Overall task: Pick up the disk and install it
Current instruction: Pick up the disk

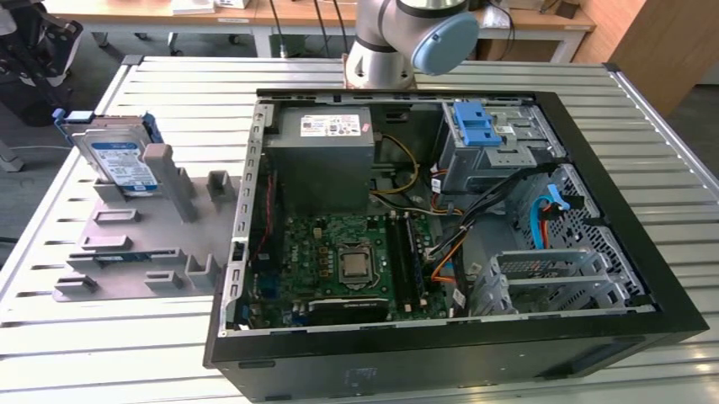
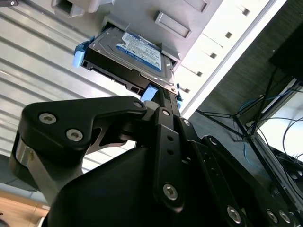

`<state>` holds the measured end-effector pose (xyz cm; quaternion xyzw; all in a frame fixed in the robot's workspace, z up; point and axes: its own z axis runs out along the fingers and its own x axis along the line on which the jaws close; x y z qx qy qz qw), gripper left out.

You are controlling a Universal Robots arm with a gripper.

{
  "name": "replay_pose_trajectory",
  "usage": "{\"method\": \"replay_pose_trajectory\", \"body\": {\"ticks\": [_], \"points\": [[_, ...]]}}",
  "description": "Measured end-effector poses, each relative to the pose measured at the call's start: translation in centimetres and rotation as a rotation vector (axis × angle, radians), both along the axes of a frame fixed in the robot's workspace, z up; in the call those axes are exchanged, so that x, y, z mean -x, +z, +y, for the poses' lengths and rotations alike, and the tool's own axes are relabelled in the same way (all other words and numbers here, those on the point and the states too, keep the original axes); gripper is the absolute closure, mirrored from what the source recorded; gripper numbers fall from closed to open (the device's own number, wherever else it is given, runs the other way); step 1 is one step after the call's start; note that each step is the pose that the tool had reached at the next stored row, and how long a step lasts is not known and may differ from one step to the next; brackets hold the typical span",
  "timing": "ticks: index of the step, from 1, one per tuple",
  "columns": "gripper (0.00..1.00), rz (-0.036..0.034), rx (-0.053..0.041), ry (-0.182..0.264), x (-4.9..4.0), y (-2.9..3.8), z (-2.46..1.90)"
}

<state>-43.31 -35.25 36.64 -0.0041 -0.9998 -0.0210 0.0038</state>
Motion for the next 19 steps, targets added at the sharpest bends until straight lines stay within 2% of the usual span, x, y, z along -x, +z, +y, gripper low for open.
{"method": "replay_pose_trajectory", "body": {"ticks": [19], "points": [[0.89,-0.0001,0.0,0.043,0.0,0.0,0.0]]}}
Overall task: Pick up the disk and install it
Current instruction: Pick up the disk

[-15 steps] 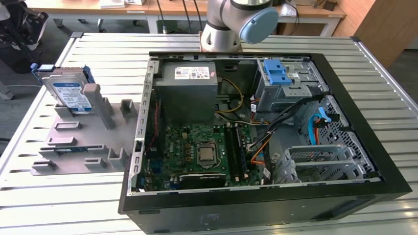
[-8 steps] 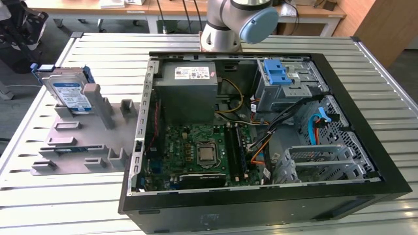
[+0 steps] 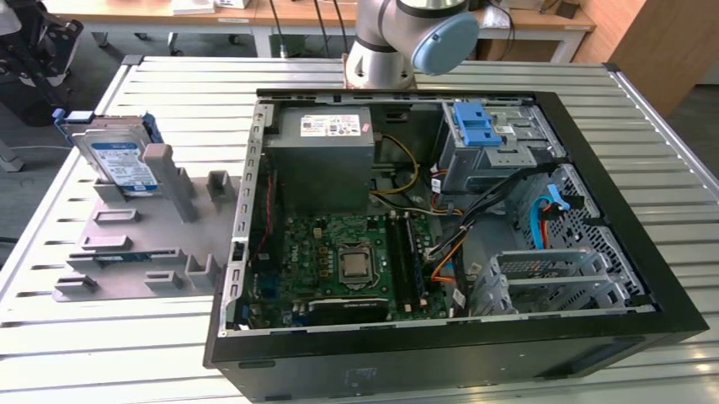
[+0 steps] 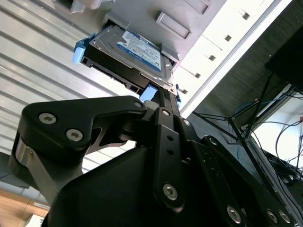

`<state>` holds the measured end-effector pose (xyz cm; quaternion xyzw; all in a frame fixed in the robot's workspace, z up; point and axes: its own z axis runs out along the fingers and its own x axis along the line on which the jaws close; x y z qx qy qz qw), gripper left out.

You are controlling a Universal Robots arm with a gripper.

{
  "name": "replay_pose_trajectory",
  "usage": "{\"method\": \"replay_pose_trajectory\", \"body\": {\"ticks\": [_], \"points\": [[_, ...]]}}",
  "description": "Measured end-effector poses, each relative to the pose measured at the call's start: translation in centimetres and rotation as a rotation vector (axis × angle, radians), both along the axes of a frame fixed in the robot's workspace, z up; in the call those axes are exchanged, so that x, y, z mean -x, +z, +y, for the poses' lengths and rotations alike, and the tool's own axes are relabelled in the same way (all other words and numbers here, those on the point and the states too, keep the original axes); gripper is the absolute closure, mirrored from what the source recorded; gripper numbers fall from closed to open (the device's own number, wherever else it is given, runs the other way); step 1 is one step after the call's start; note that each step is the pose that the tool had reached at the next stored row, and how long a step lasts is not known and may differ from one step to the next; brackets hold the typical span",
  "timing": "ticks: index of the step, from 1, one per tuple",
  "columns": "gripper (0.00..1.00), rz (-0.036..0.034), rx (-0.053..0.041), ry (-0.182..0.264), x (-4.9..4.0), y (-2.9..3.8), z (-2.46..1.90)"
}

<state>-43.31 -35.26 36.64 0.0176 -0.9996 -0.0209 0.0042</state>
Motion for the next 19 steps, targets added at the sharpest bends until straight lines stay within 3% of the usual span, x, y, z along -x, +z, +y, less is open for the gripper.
{"method": "replay_pose_trajectory", "body": {"ticks": [19], "points": [[0.89,0.0001,0.0,0.04,0.0,0.0,0.0]]}}
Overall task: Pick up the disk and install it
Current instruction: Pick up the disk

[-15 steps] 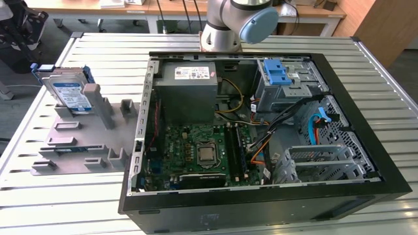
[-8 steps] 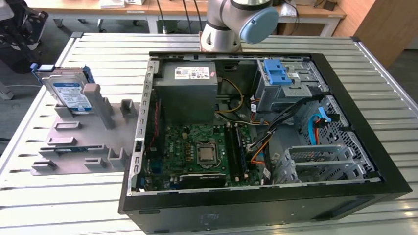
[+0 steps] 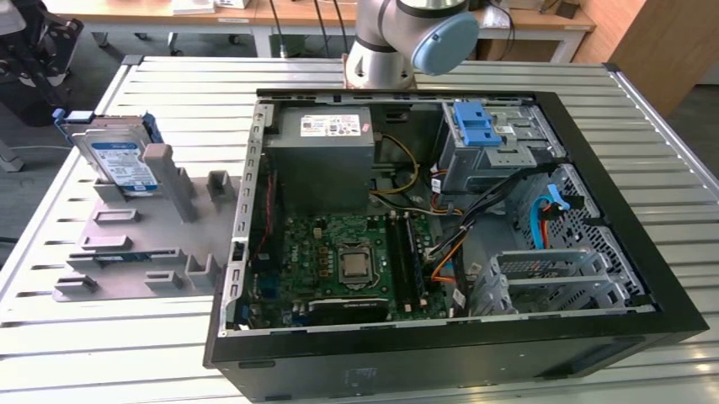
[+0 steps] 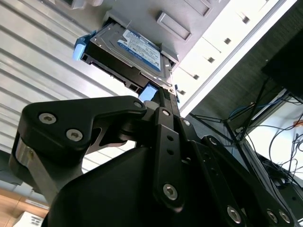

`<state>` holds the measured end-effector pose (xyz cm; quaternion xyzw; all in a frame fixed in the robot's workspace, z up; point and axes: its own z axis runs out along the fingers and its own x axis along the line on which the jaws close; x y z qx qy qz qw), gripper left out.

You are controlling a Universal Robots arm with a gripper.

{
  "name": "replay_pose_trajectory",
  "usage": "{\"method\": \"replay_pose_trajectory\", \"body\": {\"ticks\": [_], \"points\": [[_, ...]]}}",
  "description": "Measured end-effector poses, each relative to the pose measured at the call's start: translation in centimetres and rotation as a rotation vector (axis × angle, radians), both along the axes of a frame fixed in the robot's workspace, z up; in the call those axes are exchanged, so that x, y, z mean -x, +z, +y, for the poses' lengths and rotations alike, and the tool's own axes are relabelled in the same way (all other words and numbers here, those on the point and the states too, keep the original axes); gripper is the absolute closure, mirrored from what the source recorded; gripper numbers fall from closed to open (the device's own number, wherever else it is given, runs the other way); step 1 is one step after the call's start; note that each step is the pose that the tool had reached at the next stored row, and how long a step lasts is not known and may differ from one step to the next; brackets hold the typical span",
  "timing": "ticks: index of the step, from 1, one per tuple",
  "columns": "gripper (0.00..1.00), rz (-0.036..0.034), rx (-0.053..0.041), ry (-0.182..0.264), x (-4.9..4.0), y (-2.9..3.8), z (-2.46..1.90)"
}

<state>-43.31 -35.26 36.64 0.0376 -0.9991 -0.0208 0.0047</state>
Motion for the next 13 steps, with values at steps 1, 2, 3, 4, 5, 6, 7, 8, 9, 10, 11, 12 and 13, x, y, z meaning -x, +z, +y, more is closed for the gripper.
{"method": "replay_pose_trajectory", "body": {"ticks": [1,2,3,4,5,6,7,8,9,10,11,12,13], "points": [[0.89,0.0,0.0,0.002,0.0,0.0,0.0],[0.89,0.0,0.0,0.004,0.0,0.0,0.0],[0.89,0.0001,0.0,0.006,0.0,0.0,0.0],[0.89,0.0,0.0,0.007,0.0,0.0,0.0],[0.89,0.0,0.0,0.009,0.0,0.0,0.0],[0.89,0.0001,0.0,0.011,0.0,0.0,0.0],[0.89,0.0,0.0,0.013,0.0,0.0,0.0],[0.89,0.0,0.0,0.015,0.0,0.0,0.0],[0.89,0.0,0.0,0.017,0.0,0.0,0.0],[0.89,0.0,0.0,0.019,0.0,0.0,0.0],[0.89,0.0,0.0,0.021,0.0,0.0,0.0],[0.89,0.0,0.0,0.024,0.0,0.0,0.0],[0.89,0.0001,0.0,0.026,0.0,0.0,0.0]]}}
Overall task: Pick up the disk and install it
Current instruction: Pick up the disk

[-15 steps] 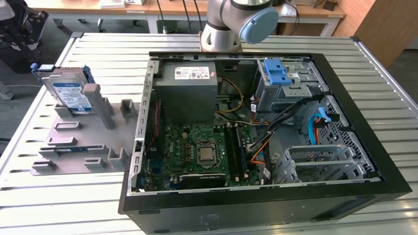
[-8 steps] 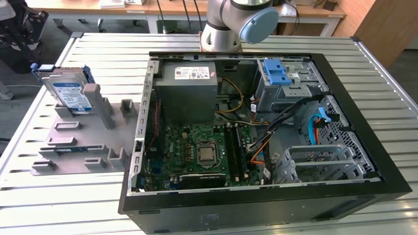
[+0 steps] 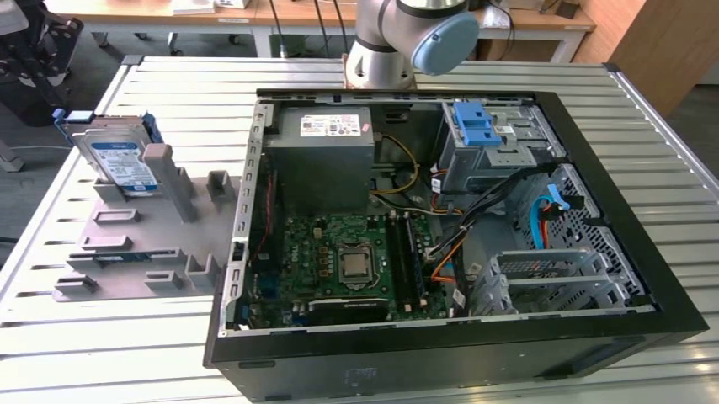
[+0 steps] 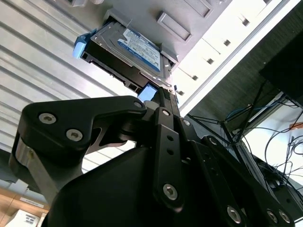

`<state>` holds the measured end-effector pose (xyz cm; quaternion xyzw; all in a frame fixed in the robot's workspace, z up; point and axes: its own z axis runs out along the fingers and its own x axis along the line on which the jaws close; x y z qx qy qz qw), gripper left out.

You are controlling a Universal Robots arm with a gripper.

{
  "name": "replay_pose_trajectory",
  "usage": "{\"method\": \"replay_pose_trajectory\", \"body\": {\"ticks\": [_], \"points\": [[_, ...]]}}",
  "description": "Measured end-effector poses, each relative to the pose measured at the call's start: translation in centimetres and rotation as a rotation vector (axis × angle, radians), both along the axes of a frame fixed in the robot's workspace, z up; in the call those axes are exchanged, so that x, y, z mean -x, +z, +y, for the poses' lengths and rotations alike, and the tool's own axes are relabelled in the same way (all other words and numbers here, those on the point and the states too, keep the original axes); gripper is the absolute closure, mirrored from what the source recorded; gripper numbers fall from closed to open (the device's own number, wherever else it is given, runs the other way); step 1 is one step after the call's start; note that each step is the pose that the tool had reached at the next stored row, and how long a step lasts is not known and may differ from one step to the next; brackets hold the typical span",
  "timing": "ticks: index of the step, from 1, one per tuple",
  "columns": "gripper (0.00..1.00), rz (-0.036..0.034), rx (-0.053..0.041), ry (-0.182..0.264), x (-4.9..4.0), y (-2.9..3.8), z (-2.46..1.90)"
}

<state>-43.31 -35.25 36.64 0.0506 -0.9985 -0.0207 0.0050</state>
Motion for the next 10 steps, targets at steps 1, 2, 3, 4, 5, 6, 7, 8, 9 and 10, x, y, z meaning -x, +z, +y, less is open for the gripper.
{"method": "replay_pose_trajectory", "body": {"ticks": [1,2,3,4,5,6,7,8,9,10], "points": [[0.89,-0.0001,0.0,0.002,0.0,0.0,0.0],[0.89,0.0,0.0,0.004,0.0,0.0,0.0],[0.89,0.0,0.0,0.007,0.0,0.0,0.0],[0.89,0.0,0.0,0.009,0.0,0.0,0.0],[0.89,0.0,0.0,0.011,0.0,0.0,0.0],[0.89,0.0,0.0,0.014,0.0,0.0,0.0],[0.89,0.0,0.0001,0.016,0.0,0.0,0.0],[0.89,0.0,0.0,0.019,0.0,0.0,0.0],[0.89,0.0,0.0,0.023,0.01,0.0,0.0],[0.89,-0.0001,0.0,0.027,0.01,0.0,0.0]]}}
